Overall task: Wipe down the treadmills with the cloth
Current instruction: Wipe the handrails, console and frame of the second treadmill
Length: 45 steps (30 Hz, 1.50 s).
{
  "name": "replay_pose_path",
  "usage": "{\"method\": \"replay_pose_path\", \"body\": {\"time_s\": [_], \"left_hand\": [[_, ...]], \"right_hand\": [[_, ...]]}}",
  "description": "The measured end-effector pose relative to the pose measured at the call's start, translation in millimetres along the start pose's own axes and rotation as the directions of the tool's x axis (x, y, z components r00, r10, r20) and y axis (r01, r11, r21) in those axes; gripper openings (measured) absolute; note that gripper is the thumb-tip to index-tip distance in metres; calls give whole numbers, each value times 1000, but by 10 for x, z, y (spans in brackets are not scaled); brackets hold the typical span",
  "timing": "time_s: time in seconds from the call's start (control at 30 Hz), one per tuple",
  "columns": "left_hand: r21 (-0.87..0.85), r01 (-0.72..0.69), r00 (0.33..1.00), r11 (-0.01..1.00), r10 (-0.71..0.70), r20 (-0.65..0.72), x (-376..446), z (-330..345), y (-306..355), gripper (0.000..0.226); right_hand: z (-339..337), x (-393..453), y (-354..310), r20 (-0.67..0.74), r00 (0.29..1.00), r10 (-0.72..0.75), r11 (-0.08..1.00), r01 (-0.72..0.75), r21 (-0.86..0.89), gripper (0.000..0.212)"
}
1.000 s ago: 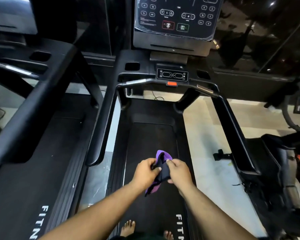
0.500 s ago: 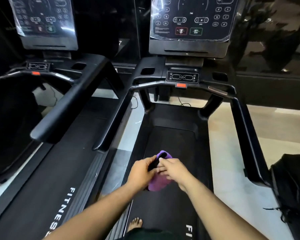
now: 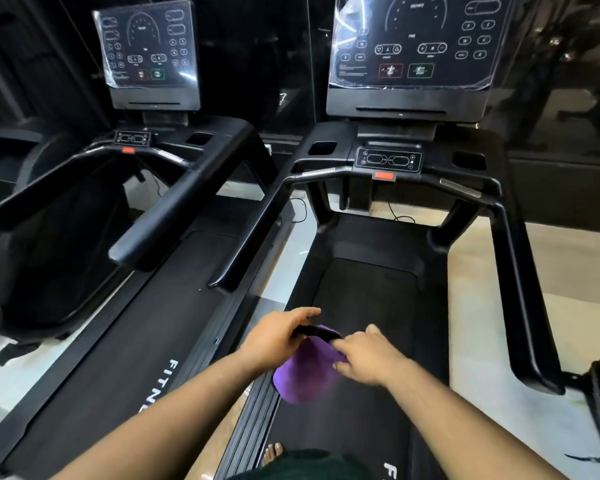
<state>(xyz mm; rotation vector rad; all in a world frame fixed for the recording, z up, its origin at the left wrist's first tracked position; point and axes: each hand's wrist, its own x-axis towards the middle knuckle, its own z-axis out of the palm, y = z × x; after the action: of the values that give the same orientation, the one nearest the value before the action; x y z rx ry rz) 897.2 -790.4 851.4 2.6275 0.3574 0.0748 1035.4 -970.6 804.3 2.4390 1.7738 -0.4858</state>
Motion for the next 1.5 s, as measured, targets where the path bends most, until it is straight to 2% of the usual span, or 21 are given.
{"method": "replay_pose_path", "body": {"time_s": [0.07,0.17,0.23,0.4,0.47,0.53,0.63,0.7,0.73,0.8,0.87,0.93,0.97,1.0,1.07,1.13,1.23,1.3,1.37,1.4,1.5], "left_hand": [[80,-8,999,997,5,41,-21,-16,-35,54],[112,30,998,993,-36,53,-72,-82,-182,52],[118,67,997,991,-71,30,-67,-144,-337,51],[91,91,995,992,-87,-55,26,-369,-557,26],[-79,112,992,991,-116,-55,67,-461,-607,17],[-425,109,984,899,-159,-84,112,-607,-662,12],[-863,-16,930,504,-310,-198,208,-899,-639,27],[-973,-58,927,225,-349,-136,262,-999,-671,59],[-986,-40,943,159,-320,-90,249,-1010,-721,75],[-977,82,969,196,-243,32,162,-904,-763,79],[-949,162,967,271,-234,99,54,-718,-862,49],[-951,216,935,220,-328,136,0,-570,-967,27],[-947,250,913,203,-375,161,-21,-507,-1029,27],[-940,284,891,191,-416,184,-45,-456,-1131,35],[-877,407,831,254,-501,241,-130,-423,-1286,61],[-820,481,780,310,-577,240,-223,-413,-1405,69],[-797,432,853,423,-479,208,-309,-428,-1601,89],[-671,432,886,603,-422,191,-311,-434,-1792,88],[-373,418,908,828,-392,147,-316,-497,-1942,70],[-222,397,918,890,-384,103,-322,-535,-1995,58],[95,319,947,943,-320,-7,-322,-617,-2106,37]], "right_hand": [[-68,27,13,12,1000,-5,991,6,-132,35],[-183,27,88,-103,994,-30,981,10,-192,52],[-260,-27,171,-249,968,-26,995,2,-96,56],[-492,-37,97,-492,870,32,937,144,317,22],[-622,51,31,-495,845,200,798,153,583,32],[-804,169,-18,-447,812,375,628,132,767,40],[-1147,364,-175,-422,764,488,318,294,901,46],[-1429,530,-328,-405,720,563,61,453,889,47],[-1573,637,-411,-382,690,615,-71,530,845,46],[-1714,800,-467,-253,687,681,-307,581,754,36],[-1571,914,-488,-50,828,559,-448,353,821,47],[-1164,866,-579,201,922,332,-309,-95,946,58],[-950,823,-629,282,920,273,-183,-238,954,51],[-760,826,-682,304,916,262,-103,-287,952,42],[-493,897,-787,271,886,377,-93,-255,962,31],[-331,1009,-887,236,819,524,-103,-214,971,37],[-141,1163,-1030,187,746,639,-75,-181,981,96],[-66,1207,-1067,153,785,600,0,-191,982,118],[-104,1206,-1115,125,849,514,158,-237,959,111],[-123,1217,-1119,91,872,482,293,-258,921,99],[-171,1309,-1120,-58,904,424,635,-251,731,49]]}}
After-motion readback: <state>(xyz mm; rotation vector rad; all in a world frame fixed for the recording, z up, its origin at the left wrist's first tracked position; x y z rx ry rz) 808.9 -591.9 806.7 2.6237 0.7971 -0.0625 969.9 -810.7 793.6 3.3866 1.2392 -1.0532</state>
